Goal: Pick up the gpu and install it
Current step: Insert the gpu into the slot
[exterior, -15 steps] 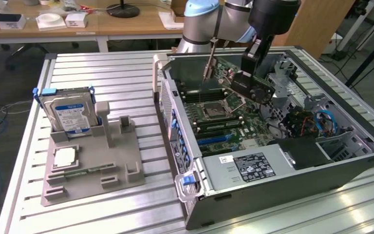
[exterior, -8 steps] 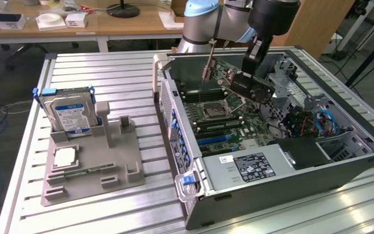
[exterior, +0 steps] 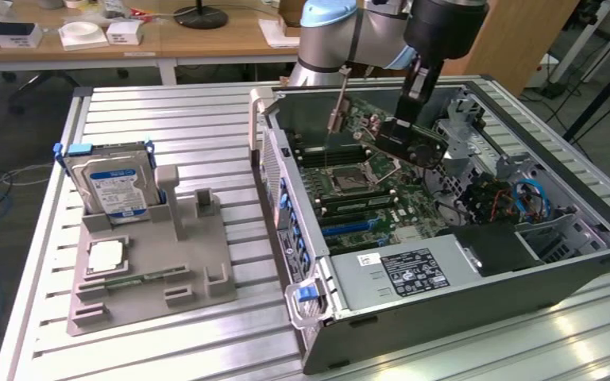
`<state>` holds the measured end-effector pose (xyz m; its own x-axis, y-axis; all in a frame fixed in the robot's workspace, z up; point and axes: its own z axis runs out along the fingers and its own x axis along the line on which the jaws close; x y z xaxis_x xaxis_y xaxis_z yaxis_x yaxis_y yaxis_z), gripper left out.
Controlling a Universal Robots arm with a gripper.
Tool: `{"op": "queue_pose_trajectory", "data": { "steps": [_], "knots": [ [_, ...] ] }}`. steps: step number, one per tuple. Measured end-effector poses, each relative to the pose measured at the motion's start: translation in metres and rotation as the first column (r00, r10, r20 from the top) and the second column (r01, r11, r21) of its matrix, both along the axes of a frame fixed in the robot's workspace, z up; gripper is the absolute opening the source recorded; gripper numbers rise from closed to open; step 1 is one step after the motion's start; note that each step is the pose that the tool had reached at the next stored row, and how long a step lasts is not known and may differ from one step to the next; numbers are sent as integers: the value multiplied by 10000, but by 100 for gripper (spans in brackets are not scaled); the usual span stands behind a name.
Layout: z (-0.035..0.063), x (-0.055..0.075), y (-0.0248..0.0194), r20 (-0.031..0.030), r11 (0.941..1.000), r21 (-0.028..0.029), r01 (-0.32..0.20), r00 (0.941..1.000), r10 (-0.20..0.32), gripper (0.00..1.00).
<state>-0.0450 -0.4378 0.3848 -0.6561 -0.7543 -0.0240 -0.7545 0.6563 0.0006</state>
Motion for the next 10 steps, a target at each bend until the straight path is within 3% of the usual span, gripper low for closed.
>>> {"op": "queue_pose_trajectory", "data": {
  "steps": [10],
  "knots": [
    [-19,0,1,1,9975,20,-713,9975,713,26]
  ]
}}
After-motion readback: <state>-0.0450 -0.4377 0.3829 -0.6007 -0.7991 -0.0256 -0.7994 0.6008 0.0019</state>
